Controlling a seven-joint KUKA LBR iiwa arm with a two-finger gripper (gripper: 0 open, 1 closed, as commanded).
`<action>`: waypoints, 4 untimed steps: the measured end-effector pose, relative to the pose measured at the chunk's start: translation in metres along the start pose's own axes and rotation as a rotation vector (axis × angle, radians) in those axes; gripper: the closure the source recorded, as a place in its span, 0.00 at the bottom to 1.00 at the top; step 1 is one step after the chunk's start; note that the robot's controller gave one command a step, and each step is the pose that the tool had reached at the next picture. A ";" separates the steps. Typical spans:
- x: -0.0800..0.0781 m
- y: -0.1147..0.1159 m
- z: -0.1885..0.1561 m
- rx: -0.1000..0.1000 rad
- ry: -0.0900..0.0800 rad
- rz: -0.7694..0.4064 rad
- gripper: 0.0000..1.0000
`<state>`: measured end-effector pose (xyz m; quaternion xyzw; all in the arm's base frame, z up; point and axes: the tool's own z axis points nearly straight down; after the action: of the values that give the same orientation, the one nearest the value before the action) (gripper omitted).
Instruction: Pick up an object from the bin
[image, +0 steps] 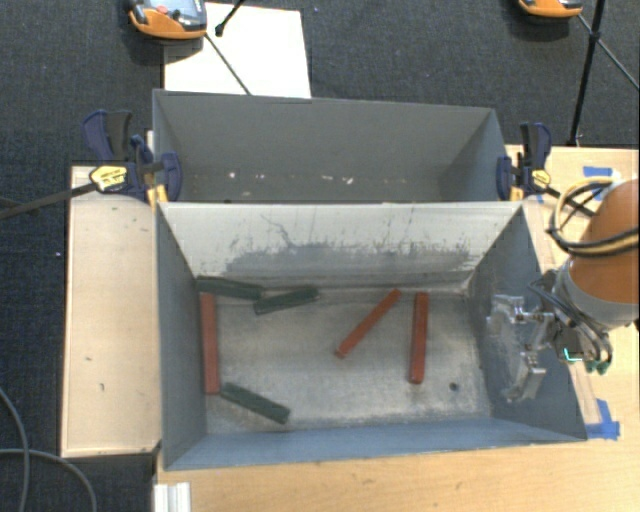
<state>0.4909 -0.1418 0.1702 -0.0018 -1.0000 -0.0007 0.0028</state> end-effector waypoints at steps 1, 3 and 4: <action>-0.002 0.001 -0.004 0.002 -0.008 -0.005 0.00; -0.023 0.074 0.044 0.003 -0.009 -0.396 1.00; -0.023 0.075 0.044 0.003 -0.010 -0.400 0.00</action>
Offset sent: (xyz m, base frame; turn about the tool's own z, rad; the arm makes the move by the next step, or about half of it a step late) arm 0.0185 0.0892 -0.0455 -0.1005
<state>0.5138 -0.0668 0.1261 0.1967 -0.9805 0.0003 -0.0022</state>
